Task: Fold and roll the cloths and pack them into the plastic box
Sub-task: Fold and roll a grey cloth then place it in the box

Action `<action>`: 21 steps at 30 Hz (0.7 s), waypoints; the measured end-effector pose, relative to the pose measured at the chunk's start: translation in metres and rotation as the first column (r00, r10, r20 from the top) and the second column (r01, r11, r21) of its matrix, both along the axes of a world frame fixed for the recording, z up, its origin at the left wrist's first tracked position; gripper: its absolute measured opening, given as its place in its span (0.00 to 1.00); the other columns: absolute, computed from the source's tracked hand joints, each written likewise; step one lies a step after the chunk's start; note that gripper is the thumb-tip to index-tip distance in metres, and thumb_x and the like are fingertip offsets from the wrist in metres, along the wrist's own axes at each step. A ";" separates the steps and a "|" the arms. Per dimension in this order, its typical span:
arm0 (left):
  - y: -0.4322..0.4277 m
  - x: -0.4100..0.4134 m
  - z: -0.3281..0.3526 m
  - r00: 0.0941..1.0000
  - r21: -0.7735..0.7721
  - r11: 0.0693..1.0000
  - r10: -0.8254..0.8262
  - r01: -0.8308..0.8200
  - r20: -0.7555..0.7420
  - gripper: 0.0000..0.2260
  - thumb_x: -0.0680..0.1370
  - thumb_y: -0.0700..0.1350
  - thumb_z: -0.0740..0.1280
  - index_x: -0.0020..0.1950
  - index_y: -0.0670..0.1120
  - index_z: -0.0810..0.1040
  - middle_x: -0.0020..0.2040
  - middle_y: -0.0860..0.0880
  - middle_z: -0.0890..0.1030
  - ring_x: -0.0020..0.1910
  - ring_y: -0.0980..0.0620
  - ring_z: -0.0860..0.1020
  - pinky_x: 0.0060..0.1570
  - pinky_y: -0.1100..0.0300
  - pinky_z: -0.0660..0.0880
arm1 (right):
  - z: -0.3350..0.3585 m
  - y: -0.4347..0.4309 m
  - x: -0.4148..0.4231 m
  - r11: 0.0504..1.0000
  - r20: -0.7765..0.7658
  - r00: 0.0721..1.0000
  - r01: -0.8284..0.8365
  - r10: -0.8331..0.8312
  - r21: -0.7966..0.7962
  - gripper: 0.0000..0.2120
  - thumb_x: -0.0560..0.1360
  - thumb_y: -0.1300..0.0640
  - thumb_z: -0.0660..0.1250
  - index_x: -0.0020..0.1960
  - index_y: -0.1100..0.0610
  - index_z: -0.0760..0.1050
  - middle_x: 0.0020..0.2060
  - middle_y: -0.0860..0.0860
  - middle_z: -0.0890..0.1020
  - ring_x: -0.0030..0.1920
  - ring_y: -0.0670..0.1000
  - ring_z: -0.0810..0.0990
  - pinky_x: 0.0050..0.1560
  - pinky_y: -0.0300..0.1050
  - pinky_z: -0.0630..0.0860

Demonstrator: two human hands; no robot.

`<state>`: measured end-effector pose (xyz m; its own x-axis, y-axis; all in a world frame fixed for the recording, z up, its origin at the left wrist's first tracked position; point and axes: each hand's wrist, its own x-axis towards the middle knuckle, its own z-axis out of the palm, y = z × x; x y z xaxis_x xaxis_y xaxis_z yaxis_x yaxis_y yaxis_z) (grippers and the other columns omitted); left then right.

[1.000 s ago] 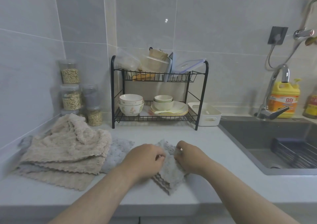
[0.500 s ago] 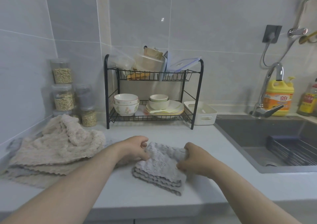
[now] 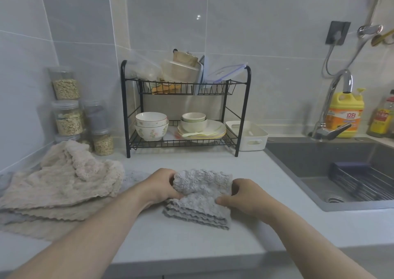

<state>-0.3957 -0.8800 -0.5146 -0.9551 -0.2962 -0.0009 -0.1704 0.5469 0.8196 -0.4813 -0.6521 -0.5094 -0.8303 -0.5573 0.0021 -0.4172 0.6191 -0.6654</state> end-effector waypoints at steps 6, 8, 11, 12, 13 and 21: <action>-0.008 0.002 -0.002 0.998 0.245 0.968 -0.059 0.058 -0.003 0.21 0.65 0.25 0.72 0.55 0.39 0.77 0.51 0.42 0.84 0.50 0.46 0.82 0.50 0.55 0.77 | -0.005 0.001 -0.007 0.993 -0.039 0.999 -0.029 0.025 -0.114 0.10 0.68 0.56 0.76 0.41 0.53 0.74 0.36 0.46 0.79 0.37 0.46 0.77 0.36 0.32 0.71; -0.005 0.003 -0.003 0.997 0.134 0.989 -0.053 0.059 -0.049 0.20 0.64 0.26 0.73 0.53 0.39 0.78 0.49 0.46 0.84 0.49 0.51 0.82 0.50 0.59 0.77 | -0.006 0.003 -0.011 0.985 0.033 0.999 -0.009 0.014 -0.171 0.14 0.66 0.55 0.78 0.46 0.58 0.78 0.40 0.55 0.83 0.39 0.50 0.80 0.43 0.42 0.76; 0.000 0.005 -0.004 0.990 -0.007 0.998 -0.064 0.064 -0.128 0.13 0.63 0.31 0.76 0.43 0.43 0.80 0.41 0.53 0.85 0.41 0.63 0.80 0.43 0.67 0.76 | -0.009 0.008 -0.012 0.970 0.039 0.998 -0.036 0.047 -0.241 0.16 0.63 0.55 0.77 0.47 0.60 0.78 0.44 0.58 0.84 0.41 0.53 0.82 0.48 0.50 0.79; 0.000 0.006 -0.004 0.985 -0.073 0.995 -0.073 0.063 -0.153 0.11 0.63 0.31 0.75 0.37 0.44 0.79 0.35 0.55 0.82 0.35 0.65 0.77 0.37 0.69 0.73 | -0.012 0.009 -0.012 0.968 0.003 0.998 -0.056 0.059 -0.246 0.13 0.64 0.57 0.77 0.46 0.58 0.79 0.42 0.54 0.85 0.42 0.51 0.83 0.47 0.48 0.79; 0.001 0.006 -0.004 0.983 -0.141 0.988 -0.080 0.056 -0.168 0.12 0.64 0.30 0.73 0.32 0.46 0.75 0.30 0.56 0.78 0.31 0.65 0.73 0.33 0.68 0.69 | -0.014 0.010 -0.011 0.963 -0.023 0.997 -0.076 0.072 -0.258 0.09 0.65 0.60 0.77 0.43 0.55 0.79 0.40 0.50 0.85 0.41 0.48 0.83 0.44 0.43 0.79; -0.005 0.009 -0.006 0.993 -0.400 0.915 -0.095 0.060 -0.068 0.07 0.66 0.32 0.67 0.32 0.43 0.79 0.36 0.48 0.83 0.34 0.55 0.78 0.37 0.59 0.75 | -0.018 0.016 -0.019 0.984 -0.258 0.955 -0.169 0.149 -0.058 0.05 0.68 0.66 0.67 0.35 0.60 0.74 0.30 0.49 0.77 0.32 0.44 0.69 0.35 0.42 0.68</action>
